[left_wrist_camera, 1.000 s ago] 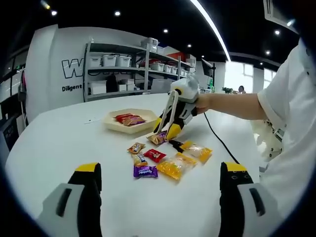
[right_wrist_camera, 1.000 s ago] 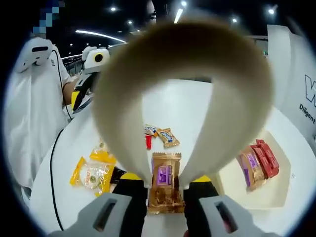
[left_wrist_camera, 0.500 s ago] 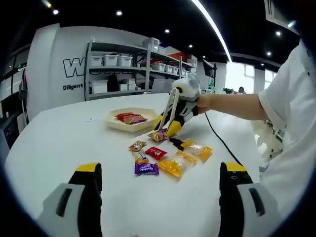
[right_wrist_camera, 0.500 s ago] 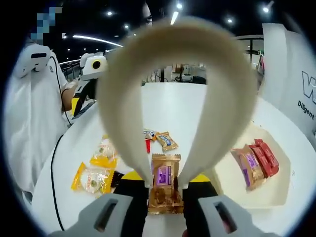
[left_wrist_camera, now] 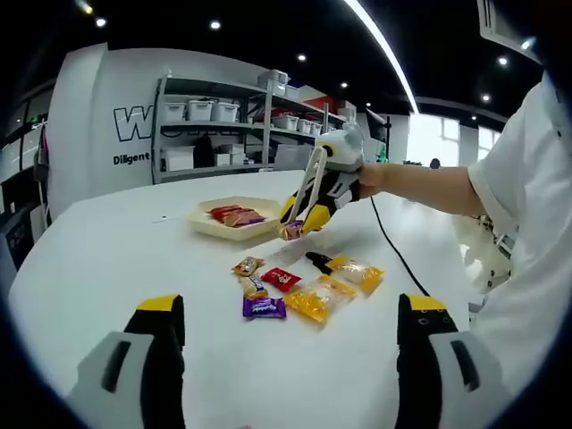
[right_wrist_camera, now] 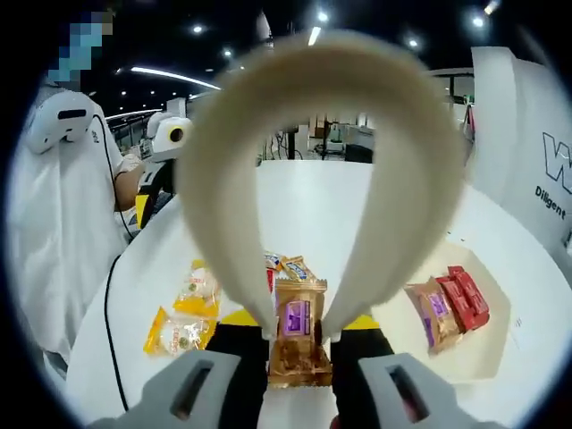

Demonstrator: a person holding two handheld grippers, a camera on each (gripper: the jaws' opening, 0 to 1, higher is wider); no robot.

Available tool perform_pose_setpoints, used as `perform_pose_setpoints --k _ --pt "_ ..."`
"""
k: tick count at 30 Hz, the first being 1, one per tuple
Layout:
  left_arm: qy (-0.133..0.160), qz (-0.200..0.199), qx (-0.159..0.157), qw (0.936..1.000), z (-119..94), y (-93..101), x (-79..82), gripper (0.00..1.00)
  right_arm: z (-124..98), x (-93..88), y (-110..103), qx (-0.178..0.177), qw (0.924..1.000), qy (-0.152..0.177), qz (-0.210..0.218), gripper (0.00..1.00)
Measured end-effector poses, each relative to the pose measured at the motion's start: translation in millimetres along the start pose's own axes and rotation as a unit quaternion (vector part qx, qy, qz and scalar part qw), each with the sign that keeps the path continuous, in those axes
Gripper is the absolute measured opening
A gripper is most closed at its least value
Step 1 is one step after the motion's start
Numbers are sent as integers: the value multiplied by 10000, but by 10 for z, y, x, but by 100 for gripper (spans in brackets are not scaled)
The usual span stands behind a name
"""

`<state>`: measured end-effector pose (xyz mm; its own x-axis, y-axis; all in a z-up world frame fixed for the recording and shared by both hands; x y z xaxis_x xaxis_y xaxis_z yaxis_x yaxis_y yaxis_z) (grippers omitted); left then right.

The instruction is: Place the target food into the container with the food tongs after gripping and lifting it, then release it inside without dropping or visibly crushing the food.

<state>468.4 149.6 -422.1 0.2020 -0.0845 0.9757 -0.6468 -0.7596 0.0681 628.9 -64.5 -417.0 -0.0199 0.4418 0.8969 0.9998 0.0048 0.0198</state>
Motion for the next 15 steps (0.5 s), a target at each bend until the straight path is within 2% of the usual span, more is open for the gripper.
perform_pose_setpoints --k 15 --pt "42 30 -17 10000 -4 33 33 98 -116 290 147 -138 9997 131 -147 21"
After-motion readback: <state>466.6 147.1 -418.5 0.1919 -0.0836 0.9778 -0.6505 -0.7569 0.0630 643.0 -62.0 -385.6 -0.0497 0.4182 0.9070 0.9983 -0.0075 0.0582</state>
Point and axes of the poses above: the point that each gripper's makers call its tool centre point, and the gripper's own axes: z roughly forward along the fingers, y roughly to its right, x roughly out of its top, the point moved 7 cm from there along -z, roughly backward along the fingers, and after that the axes turned 6 degrees about y, right-handed, at the moved point
